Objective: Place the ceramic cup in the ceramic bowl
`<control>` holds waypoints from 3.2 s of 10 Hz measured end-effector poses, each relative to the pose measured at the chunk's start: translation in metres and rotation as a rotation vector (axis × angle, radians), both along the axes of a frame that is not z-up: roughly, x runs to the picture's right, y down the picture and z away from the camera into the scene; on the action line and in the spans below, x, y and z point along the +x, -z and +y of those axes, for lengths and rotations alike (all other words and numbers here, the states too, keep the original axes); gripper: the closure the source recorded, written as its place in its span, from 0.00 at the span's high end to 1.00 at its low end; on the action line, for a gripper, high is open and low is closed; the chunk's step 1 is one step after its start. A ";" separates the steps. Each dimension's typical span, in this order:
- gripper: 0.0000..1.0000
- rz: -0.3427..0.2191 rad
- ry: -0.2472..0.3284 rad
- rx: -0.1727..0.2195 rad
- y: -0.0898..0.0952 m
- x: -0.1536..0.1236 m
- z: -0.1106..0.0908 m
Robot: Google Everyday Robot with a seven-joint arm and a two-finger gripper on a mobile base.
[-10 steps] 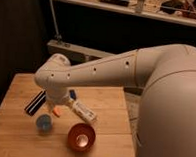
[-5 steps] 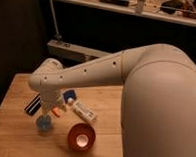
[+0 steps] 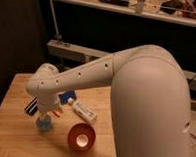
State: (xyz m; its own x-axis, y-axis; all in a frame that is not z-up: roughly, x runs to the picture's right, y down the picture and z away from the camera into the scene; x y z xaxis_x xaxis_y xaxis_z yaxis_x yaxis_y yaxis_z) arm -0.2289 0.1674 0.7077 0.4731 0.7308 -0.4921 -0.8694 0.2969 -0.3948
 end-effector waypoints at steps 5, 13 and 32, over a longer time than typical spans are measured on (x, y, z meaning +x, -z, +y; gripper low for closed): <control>0.65 -0.050 0.064 0.017 -0.013 -0.013 0.019; 0.65 -0.053 0.098 -0.007 -0.045 -0.019 0.036; 0.00 -0.023 -0.020 -0.075 0.041 0.068 -0.027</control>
State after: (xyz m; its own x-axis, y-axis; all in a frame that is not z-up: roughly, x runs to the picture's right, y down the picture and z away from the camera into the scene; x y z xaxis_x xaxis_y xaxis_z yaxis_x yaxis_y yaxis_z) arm -0.1605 0.1400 0.6665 0.4704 0.7014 -0.5355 -0.8655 0.2483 -0.4351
